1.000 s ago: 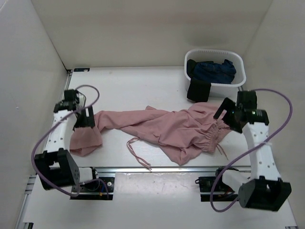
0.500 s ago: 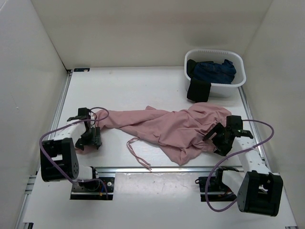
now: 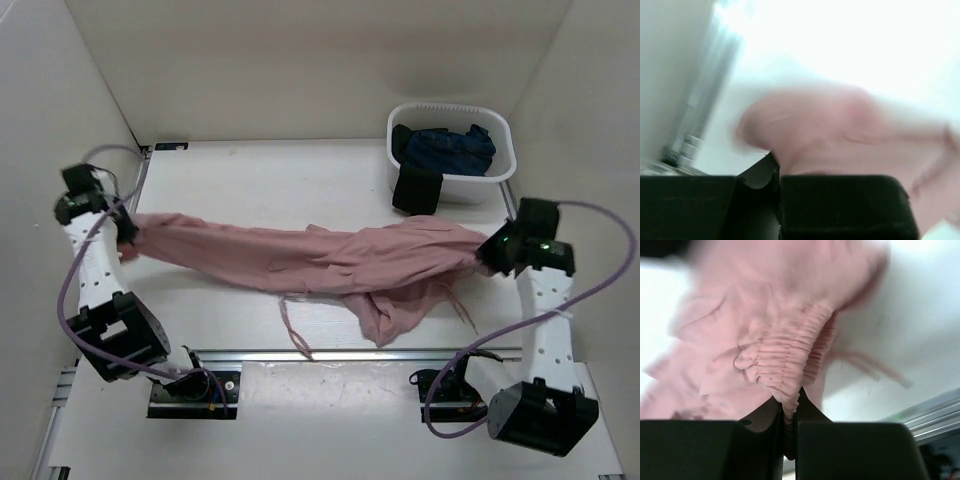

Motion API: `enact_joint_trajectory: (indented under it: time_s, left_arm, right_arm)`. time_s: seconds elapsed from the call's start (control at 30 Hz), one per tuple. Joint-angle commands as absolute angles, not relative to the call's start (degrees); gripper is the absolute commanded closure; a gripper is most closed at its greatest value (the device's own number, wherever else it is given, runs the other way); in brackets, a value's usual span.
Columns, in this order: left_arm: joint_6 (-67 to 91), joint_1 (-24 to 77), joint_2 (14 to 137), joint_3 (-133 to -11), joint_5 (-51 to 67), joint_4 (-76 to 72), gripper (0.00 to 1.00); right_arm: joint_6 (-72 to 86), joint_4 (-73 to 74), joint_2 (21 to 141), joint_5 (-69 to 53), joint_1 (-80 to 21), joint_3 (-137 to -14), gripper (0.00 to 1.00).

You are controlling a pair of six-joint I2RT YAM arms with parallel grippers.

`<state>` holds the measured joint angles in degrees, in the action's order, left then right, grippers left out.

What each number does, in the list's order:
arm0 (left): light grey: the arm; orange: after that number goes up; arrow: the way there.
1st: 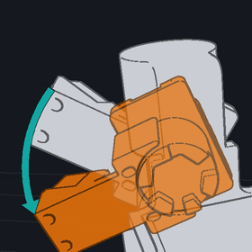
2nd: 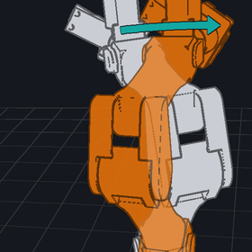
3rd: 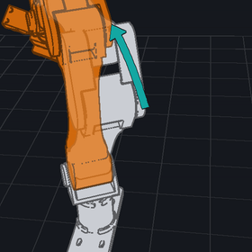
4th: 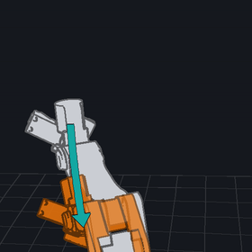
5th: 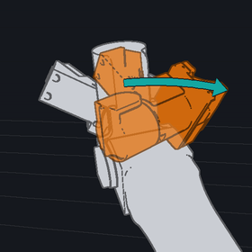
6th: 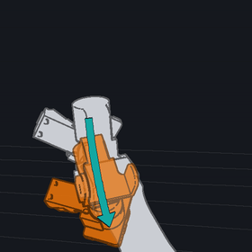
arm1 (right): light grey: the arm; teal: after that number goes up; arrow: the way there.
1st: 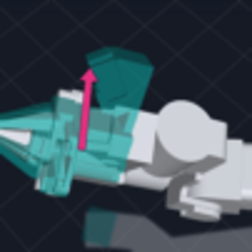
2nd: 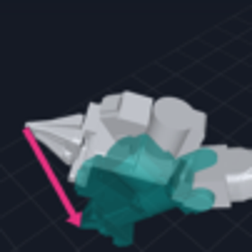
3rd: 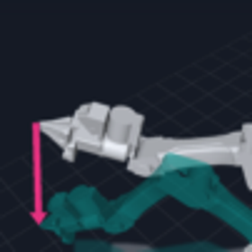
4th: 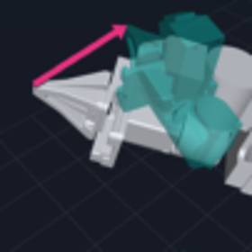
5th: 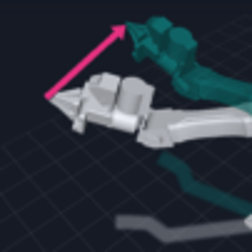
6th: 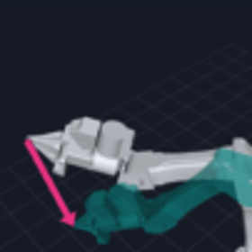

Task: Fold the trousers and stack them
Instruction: Flatten the trousers out

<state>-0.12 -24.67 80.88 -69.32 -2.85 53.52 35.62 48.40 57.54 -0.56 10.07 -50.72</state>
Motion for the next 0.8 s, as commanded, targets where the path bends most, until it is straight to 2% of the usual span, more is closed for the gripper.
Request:
enact_joint_trajectory:
  time_s: [0.0, 0.1, 0.2, 0.33, 0.37, 0.4, 0.47, 0.6, 0.67, 0.7, 0.77]
  left_arm:
    - [0.0, -29.35, 80.49, -85.11, 2.02, 62.2, 0.86]
    - [0.0, -29.36, 88.66, -95.14, 3.5, 66.69, 0.86]
    - [0.0, -29.36, 98.82, -103.15, 6.14, 71.62, 0.84]
    - [0.0, -28.13, 113.54, -108.29, 5.1, 75.41, 0.63]
    - [0.0, -27.6, 114.86, -108.28, 5.97, 75.41, 0.47]
    - [0.0, -27.6, 116.09, -107.67, 5.98, 75.41, 0.37]
    - [0.0, -27.08, 118.47, -107.67, 6.5, 75.41, 0.23]
    - [0.0, -27.07, 117.96, -104.07, 6.6, 73.84, 0.1]
    - [0.0, -27.07, 115.15, -98.13, 4.84, 71.04, 0.06]
    - [0.0, -27.07, 114.09, -95.65, 4.31, 69.97, 0.0]
    - [0.0, -27.07, 111.11, -88.03, 2.47, 67.95, 0.0]
  right_arm:
    - [24.98, 62.1, 55.98, 7.99, 14.14, -66.41, 1.0]
    - [20.84, 66.0, 59.32, 9.84, 14.77, -74.24, 1.0]
    - [19.61, 66.53, 61.69, 8.01, 14.77, -74.97, 1.0]
    - [18.54, 65.57, 66.01, -1.04, 14.77, -71.21, 1.0]
    - [18.54, 64.44, 66.53, -1.05, 14.77, -70.58, 1.0]
    - [18.54, 64.42, 66.53, -1.05, 14.77, -70.05, 1.0]
    - [18.54, 63.9, 66.53, -1.05, 15.46, -69.52, 1.0]
    - [18.02, 63.9, 66.53, -1.05, 15.47, -69.52, 1.0]
    - [18.02, 63.9, 66.53, -1.05, 15.47, -70.13, 1.0]
    - [18.02, 64.42, 66.53, -1.05, 15.47, -70.14, 1.0]
    - [18.02, 64.42, 66.53, -0.36, 15.47, -70.14, 1.0]
